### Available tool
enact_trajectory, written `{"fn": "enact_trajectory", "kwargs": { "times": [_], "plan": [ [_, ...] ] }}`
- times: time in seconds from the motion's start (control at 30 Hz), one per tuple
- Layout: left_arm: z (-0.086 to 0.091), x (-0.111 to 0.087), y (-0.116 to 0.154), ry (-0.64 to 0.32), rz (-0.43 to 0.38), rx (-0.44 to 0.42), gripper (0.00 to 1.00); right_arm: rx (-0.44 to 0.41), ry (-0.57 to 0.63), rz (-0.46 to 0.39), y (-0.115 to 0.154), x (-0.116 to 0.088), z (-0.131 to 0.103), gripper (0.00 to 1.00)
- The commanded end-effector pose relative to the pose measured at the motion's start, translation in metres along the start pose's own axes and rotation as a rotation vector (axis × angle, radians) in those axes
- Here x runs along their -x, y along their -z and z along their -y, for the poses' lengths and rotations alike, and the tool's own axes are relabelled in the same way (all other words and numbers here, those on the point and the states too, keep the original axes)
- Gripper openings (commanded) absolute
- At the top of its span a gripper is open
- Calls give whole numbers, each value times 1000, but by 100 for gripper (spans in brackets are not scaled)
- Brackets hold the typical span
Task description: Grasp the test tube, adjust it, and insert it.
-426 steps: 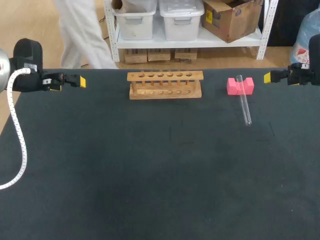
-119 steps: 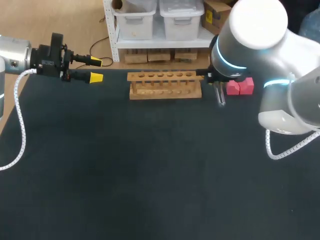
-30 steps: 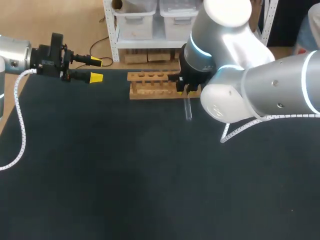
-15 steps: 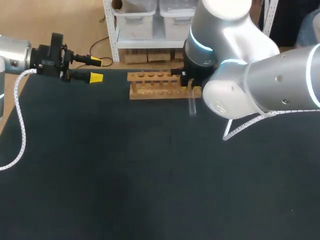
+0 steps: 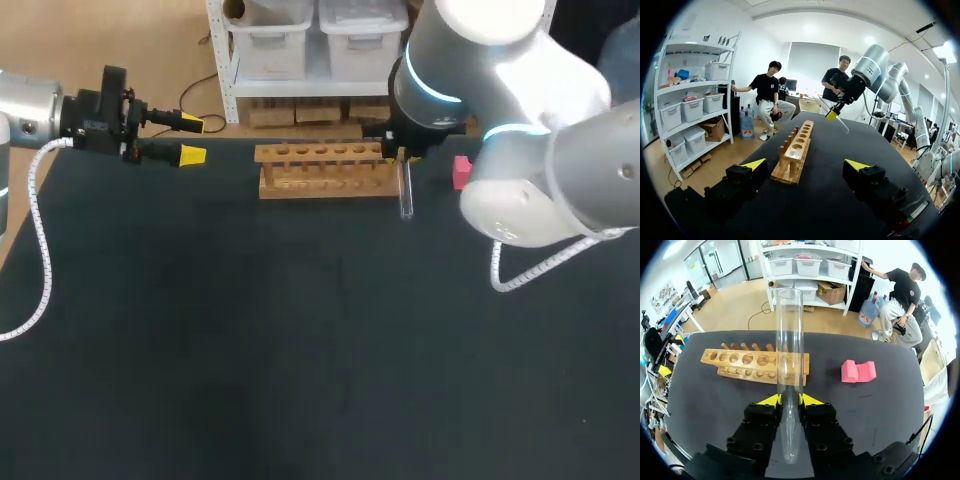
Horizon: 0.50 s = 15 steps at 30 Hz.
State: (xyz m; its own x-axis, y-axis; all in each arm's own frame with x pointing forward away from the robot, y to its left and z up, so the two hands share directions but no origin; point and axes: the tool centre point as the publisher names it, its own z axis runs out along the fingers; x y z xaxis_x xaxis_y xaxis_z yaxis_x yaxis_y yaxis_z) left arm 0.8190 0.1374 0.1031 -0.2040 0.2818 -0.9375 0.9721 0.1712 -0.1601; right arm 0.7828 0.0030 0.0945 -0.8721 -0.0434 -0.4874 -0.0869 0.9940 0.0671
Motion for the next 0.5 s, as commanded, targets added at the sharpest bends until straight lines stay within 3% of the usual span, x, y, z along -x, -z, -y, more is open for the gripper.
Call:
{"fn": "enact_trajectory", "kwargs": {
  "times": [0.03,0.2,0.5],
  "plan": [
    [0,-1,0,-2,1,0,100,-5,1,77,16,-9,0,0],
    [0,-1,0,-2,1,0,100,-4,9,83,24,-11,0,0],
    [0,-1,0,-2,1,0,100,73,13,91,29,-9,4,0]
  ]
}}
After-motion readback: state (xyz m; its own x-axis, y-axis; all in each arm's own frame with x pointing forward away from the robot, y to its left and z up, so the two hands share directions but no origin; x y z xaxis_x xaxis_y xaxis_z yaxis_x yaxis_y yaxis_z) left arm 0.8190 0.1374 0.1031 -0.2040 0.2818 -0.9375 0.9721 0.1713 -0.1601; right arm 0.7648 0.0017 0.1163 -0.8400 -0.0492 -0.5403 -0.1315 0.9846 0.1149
